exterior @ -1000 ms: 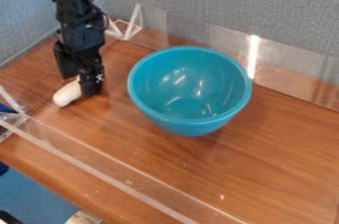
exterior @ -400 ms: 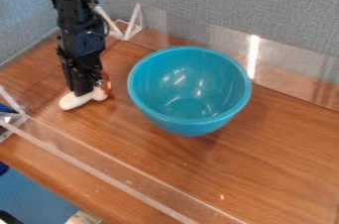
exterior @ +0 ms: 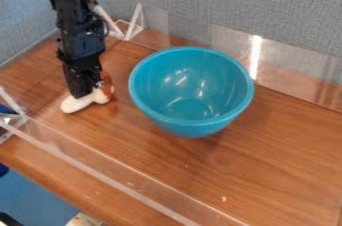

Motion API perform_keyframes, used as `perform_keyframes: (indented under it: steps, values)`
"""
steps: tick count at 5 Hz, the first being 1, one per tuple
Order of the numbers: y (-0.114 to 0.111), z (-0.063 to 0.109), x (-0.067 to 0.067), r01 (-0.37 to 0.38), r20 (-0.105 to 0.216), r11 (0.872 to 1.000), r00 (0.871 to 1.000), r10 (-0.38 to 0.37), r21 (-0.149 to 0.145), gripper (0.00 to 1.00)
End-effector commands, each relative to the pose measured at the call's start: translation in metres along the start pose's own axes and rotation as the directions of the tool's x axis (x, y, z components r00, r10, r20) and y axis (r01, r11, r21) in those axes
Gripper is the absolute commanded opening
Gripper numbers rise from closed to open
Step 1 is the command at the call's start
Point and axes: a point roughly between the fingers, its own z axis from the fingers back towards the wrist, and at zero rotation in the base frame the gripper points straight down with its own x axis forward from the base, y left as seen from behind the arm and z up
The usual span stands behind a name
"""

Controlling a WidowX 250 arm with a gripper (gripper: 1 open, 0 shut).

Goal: Remove the mushroom from inside the blue bowl and put it on the table

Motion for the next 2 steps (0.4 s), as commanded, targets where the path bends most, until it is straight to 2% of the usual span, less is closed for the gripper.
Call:
perform_keyframes:
  steps: [1,2]
  values:
    - [0.011,0.033,-0.001,-0.026,0.072,0.998,0.997,0.022,0.056,0.0]
    - [0.014,0.046,-0.003,-0.036,0.09,0.998,0.995,0.031,0.055,0.0]
